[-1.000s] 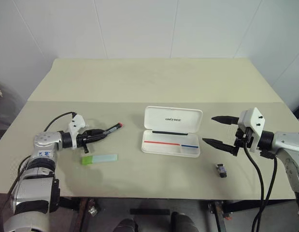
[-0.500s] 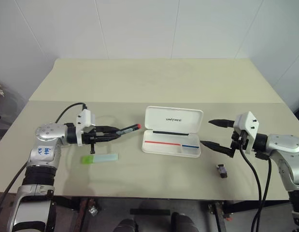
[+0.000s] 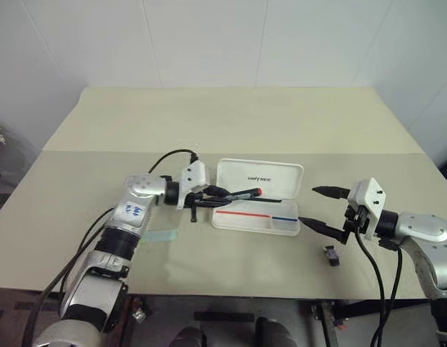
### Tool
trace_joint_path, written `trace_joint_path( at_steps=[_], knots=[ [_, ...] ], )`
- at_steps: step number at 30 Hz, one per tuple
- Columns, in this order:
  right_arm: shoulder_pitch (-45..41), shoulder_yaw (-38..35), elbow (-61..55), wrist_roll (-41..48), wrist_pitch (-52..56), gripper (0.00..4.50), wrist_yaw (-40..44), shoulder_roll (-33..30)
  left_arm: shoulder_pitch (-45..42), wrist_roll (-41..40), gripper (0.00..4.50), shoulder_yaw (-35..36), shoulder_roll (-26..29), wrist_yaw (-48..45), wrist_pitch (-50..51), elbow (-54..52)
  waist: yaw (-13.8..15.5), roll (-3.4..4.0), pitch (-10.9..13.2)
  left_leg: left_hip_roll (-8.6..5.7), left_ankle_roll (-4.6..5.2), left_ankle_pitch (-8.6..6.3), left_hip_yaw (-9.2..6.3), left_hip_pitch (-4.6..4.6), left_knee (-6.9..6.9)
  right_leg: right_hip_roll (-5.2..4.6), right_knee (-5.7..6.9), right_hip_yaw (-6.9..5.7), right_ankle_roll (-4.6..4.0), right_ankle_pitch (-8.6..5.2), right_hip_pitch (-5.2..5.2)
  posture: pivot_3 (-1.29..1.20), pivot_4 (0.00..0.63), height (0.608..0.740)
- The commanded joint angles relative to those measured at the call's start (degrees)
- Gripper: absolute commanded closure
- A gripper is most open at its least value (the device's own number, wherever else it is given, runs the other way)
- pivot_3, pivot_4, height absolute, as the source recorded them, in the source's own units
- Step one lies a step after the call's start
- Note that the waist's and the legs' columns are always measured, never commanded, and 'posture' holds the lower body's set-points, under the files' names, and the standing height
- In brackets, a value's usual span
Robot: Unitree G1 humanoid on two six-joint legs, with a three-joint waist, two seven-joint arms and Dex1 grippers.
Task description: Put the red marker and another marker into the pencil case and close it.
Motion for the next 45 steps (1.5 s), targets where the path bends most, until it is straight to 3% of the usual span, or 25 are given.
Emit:
trace_joint_path(
  at_steps=[1,15,27,34,40,45],
  knots=[
    [2.00,-3.89,-3.47,1.47,0.44,0.00,-1.40,-0.96,-3.53,2.17,3.90,-1.56,-2.04,0.95,-4.44,3.10,0.09,-0.01,0.01,0.00,0.00,0.00,0.00,0.00,-0.01,0.00,0.00,0.00,0.00,0.00,0.00,0.00,0.150,0.740],
    [7.05,-8.44,-10.21,2.86,4.33,0.00,-4.03,-1.94,-7.62,8.33,3.90,-5.99,-6.25,2.13,-8.81,12.46,0.21,-0.05,0.03,0.00,0.05,-0.02,0.06,0.00,0.08,0.00,-0.01,0.05,0.05,0.03,0.02,0.00,0.150,0.740],
    [3.79,-7.09,-9.17,2.65,4.69,0.00,-4.05,-2.09,-9.49,5.88,0.04,-3.70,-8.41,2.71,-9.82,11.56,0.97,-0.08,0.05,-0.01,0.07,-0.02,0.06,0.00,0.11,0.00,-0.04,0.05,0.07,0.04,0.03,0.00,0.150,0.740],
    [-0.81,-3.73,-4.90,1.67,3.18,0.00,-2.33,-1.37,-3.54,-0.31,0.04,-1.83,-3.80,-5.08,-3.80,-3.60,0.44,-0.13,0.08,-0.01,0.06,-0.02,0.07,0.00,0.07,0.01,-0.02,0.07,0.07,0.04,0.03,0.00,0.150,0.740],
    [-4.90,-0.45,-0.50,0.95,1.36,0.00,-0.66,-0.33,7.02,-5.85,0.04,3.17,6.36,-7.48,2.20,-19.00,-0.53,-0.14,0.08,0.03,0.04,-0.01,0.08,0.06,-0.01,0.04,0.05,0.14,0.06,0.04,0.02,0.00,0.150,0.740],
    [-7.72,1.79,2.90,0.41,0.03,0.00,0.78,0.45,15.63,-9.92,0.04,9.91,16.78,-10.35,2.26,-23.22,-0.48,-0.13,0.08,0.06,0.05,-0.01,0.10,0.12,-0.01,0.06,0.01,0.21,0.03,0.03,0.01,0.00,0.150,0.740]
  ],
)
